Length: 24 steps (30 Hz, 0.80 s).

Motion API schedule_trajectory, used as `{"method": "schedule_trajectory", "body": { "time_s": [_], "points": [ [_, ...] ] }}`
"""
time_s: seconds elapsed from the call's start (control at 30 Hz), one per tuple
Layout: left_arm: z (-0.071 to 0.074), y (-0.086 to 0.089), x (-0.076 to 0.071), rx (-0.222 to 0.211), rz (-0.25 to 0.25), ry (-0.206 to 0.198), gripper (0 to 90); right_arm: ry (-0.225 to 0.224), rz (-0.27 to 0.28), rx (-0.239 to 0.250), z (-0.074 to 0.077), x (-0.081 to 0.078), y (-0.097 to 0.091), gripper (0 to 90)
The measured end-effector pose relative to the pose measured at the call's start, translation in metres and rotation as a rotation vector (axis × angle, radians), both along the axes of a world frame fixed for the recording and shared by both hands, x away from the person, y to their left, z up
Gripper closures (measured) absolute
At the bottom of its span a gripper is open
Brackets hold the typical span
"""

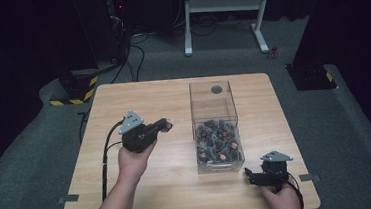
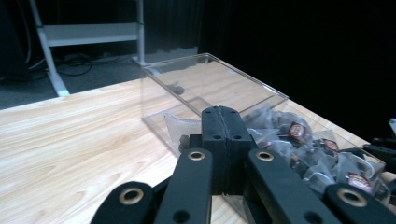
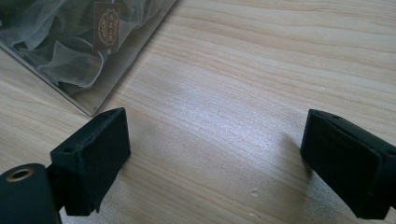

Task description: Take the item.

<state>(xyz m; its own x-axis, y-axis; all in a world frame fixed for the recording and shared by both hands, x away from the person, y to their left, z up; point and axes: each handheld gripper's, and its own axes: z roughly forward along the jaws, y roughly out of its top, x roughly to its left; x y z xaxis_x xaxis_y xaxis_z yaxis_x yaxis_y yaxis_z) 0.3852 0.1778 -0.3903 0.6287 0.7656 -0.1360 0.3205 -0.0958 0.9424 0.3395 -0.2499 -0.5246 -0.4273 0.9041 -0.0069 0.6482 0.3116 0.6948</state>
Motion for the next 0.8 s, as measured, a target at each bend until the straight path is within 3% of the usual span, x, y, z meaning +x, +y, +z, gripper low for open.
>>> {"method": "schedule_trajectory", "body": {
  "time_s": [0.8],
  "points": [
    [0.005,0.053,-0.001,0.004,0.098,-0.014,90.0,0.0,-0.001,0.0,0.0,0.0,0.0,8.1]
  ]
}}
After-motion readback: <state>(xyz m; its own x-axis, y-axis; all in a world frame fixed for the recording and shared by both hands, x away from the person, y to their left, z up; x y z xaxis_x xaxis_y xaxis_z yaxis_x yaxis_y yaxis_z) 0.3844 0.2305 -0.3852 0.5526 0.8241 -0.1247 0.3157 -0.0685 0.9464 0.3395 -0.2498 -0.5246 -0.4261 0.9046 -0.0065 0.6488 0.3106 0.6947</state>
